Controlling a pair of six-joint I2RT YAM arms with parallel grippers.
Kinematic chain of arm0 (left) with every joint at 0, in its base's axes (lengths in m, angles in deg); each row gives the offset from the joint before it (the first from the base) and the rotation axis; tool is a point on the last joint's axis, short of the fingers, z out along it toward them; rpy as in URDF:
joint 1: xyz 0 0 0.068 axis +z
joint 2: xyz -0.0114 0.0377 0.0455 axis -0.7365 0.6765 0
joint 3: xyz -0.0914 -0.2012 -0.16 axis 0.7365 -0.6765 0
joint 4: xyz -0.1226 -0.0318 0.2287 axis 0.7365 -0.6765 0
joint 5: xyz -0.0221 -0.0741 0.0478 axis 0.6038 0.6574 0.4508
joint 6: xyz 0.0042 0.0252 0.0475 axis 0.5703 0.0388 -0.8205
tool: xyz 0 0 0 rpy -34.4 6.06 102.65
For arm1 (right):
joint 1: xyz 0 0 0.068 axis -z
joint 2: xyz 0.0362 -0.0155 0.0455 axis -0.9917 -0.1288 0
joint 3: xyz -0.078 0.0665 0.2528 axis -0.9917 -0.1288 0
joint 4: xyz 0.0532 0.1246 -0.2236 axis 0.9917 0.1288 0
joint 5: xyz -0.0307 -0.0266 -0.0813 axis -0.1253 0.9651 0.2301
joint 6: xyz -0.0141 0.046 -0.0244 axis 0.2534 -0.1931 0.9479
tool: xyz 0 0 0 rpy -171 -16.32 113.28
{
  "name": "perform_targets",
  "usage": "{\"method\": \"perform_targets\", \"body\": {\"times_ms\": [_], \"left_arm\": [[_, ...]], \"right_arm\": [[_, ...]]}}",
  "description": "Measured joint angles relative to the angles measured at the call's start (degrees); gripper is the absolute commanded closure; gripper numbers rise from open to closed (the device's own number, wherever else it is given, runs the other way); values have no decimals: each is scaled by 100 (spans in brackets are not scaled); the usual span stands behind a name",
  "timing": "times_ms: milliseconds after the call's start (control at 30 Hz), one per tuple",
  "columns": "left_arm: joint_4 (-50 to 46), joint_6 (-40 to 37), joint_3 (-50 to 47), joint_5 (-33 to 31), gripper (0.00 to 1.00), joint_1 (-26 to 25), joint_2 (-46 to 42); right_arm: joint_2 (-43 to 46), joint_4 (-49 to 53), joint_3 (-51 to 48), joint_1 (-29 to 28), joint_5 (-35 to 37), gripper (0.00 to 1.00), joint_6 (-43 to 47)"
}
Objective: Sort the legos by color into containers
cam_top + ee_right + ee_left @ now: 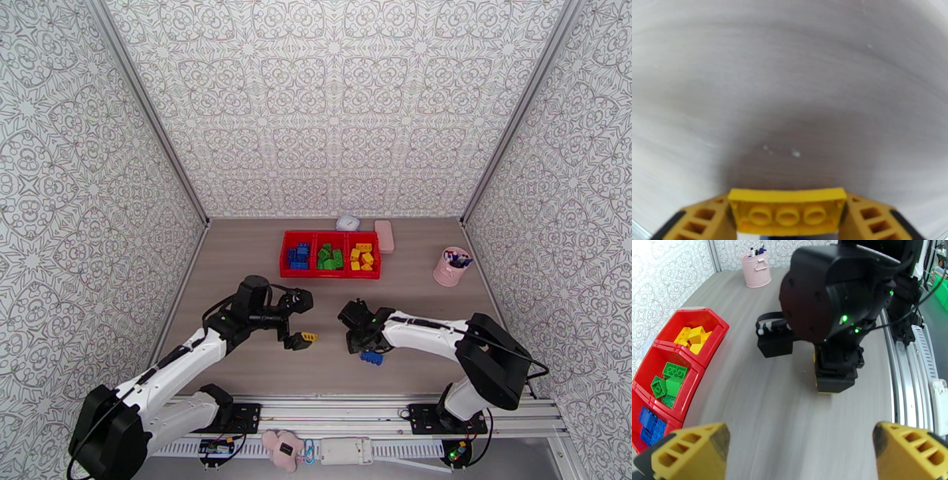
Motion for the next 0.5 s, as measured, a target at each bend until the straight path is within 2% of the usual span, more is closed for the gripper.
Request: {"method": "perform_targets", "body": {"times_ms": [167, 367, 500], "left_arm": [[92, 120, 0, -105, 0, -131, -61], [533, 409, -2, -535, 1, -743, -179], [1001, 662, -7, -938, 0, -1158, -85]], "right_arm": [[468, -68, 291, 286, 70, 44, 232], [568, -297, 890, 1062, 125, 44, 820], [293, -457, 1484, 1668, 118, 44, 1294]]}}
